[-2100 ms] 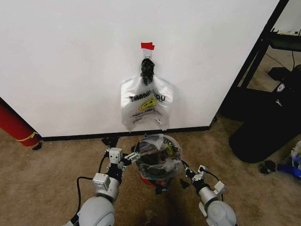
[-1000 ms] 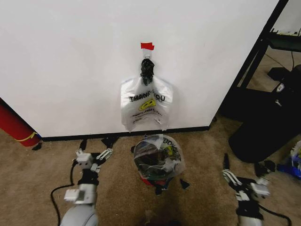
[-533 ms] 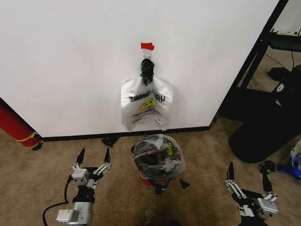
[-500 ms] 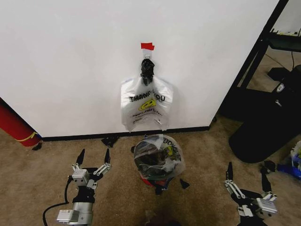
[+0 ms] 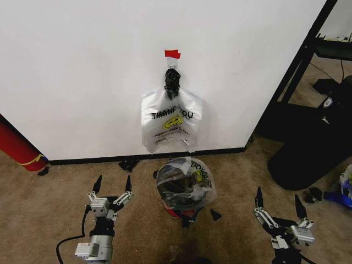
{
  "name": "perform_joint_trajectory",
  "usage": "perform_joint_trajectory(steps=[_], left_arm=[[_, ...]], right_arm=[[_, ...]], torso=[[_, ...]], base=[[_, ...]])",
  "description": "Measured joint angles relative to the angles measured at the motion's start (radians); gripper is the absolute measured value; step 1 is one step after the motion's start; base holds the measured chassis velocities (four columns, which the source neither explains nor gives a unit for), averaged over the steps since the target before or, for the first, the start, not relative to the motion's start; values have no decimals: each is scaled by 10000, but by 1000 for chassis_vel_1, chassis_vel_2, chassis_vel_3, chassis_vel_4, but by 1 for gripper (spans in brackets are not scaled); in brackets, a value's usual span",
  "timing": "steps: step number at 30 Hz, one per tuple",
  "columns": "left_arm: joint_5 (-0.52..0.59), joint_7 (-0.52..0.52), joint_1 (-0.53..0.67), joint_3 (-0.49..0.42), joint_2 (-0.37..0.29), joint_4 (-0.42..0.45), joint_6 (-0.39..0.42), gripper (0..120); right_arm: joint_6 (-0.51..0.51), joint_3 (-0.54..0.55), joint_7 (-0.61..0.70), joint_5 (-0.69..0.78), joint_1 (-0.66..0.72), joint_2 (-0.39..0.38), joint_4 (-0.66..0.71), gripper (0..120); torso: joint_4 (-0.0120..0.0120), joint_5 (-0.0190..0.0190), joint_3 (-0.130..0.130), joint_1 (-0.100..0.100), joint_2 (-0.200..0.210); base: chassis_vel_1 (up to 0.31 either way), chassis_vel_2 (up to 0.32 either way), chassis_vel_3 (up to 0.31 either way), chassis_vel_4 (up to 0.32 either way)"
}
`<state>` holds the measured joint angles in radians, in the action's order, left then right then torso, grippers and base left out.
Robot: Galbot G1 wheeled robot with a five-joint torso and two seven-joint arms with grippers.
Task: Pick up the garbage bag from the wall and place it over the trash bin.
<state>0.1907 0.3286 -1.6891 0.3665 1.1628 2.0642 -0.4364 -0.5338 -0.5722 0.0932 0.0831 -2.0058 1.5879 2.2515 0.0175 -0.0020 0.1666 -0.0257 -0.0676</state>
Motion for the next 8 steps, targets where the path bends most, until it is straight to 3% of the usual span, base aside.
perform_joint_trajectory(steps=[8], left_arm=[[-52,49,-37,75,-60,86,64,100]], right_arm=[[267,135,18,-39,112,-103,112,100]], torso=[[0,0,0,0,0]], base=[[0,0,0,0]])
